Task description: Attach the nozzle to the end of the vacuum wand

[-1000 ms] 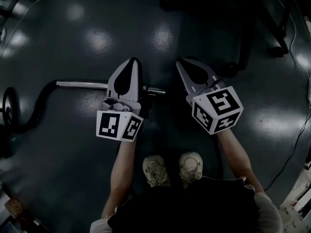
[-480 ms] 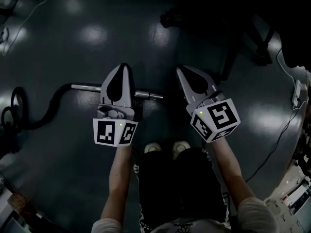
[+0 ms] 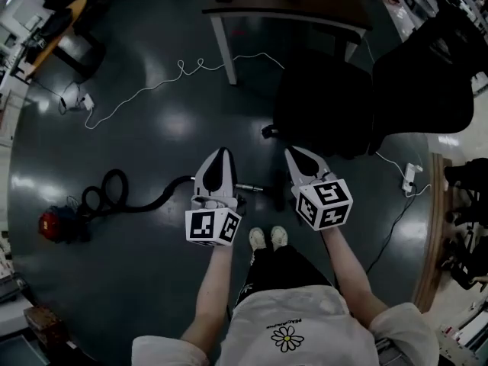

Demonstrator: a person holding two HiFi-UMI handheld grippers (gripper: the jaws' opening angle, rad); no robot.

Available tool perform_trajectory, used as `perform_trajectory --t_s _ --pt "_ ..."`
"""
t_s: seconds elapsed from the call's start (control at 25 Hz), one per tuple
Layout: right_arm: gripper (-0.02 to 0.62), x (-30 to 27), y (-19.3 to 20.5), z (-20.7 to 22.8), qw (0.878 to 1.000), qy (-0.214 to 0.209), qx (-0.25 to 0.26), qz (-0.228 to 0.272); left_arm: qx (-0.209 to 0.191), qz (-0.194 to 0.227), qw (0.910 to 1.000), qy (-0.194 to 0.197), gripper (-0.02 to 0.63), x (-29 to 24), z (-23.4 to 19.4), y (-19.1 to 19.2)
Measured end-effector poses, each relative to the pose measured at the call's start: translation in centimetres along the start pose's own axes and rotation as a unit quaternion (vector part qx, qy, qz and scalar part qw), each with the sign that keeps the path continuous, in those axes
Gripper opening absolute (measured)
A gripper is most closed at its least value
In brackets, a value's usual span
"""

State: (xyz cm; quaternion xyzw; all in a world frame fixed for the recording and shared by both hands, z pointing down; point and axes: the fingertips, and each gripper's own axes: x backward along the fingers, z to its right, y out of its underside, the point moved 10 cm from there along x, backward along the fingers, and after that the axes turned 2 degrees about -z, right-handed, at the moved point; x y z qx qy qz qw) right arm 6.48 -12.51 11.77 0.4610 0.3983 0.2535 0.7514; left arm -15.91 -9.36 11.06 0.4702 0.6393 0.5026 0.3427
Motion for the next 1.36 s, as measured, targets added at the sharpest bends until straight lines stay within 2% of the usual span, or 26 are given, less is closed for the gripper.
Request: perform_trajectory --t_s 0.12,0.24,0.36,0.52,0.84,1.36 --pt "0.008 4.8 -4.3 -2.4 0.999 -0.01 -0.008 0.03 0.01 0.009 0.9997 0.021 0.005 2.1 3.3 -5.1" --pt "0.008 7.3 -4.5 -4.0 0.998 -0.037 -0.016 0.05 -0.007 0.019 0.999 0.04 0.004 4.0 5.2 -6.5" --pt "0.008 8.8 -4.5 -5.7 0.997 -0.042 0.009 0.061 -0.034 0.028 0.9972 0.06 0.004 5.6 6.7 -7.7" --pt "0.008 10.1 -5.4 -6.4 0.995 -0.04 0.016 0.086 -0.039 0.042 0.9958 0.072 0.003 5.9 7.8 -8.6" --pt "0.008 11.3 -6.0 -7.5 0.993 -0.043 0.027 0.11 -0.049 0.06 0.9949 0.065 0.003 7.4 7.6 -9.5" --pt "0.008 10.9 -6.0 -9.2 0.991 -0.078 0.035 0.107 -0.052 0.064 0.9951 0.055 0.003 8.9 7.3 -9.8"
